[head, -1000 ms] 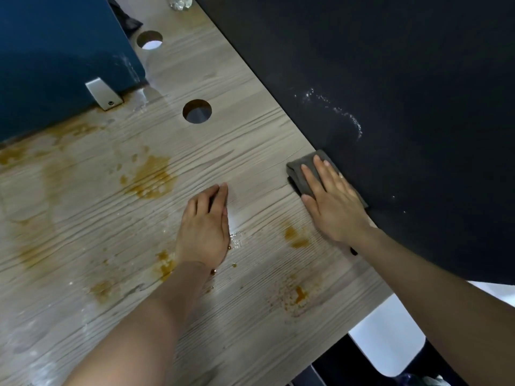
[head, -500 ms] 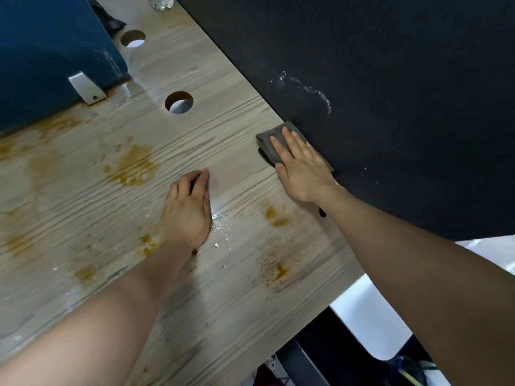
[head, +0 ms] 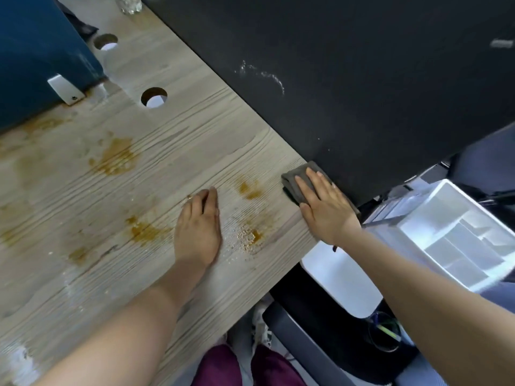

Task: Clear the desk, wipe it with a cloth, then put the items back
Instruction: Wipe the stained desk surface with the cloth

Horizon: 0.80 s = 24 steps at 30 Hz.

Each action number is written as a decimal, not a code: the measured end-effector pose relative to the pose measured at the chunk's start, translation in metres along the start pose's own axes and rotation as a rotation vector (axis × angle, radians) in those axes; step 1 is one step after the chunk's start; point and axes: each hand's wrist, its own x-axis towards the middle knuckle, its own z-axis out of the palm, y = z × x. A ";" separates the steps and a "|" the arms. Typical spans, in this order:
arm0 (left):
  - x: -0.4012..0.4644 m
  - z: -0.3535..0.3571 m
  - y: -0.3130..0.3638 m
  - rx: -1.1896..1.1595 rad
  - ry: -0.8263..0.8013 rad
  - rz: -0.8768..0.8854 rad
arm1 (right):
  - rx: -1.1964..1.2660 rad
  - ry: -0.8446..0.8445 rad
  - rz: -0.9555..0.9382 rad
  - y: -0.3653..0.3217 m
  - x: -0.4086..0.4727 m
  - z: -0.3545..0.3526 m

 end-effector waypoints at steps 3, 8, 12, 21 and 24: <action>-0.003 0.004 0.001 -0.011 0.033 -0.017 | -0.008 0.007 0.006 -0.002 0.003 -0.003; -0.002 0.008 -0.001 -0.011 0.040 -0.028 | 0.043 0.012 -0.008 -0.031 0.072 -0.016; 0.000 0.008 -0.002 -0.010 0.077 -0.014 | 0.044 -0.039 -0.054 -0.048 0.113 -0.026; -0.002 0.006 0.001 -0.031 0.055 -0.049 | -0.027 0.034 -0.068 -0.003 0.026 -0.009; -0.001 0.005 0.000 -0.036 0.047 -0.051 | 0.002 0.017 -0.072 -0.009 0.043 -0.012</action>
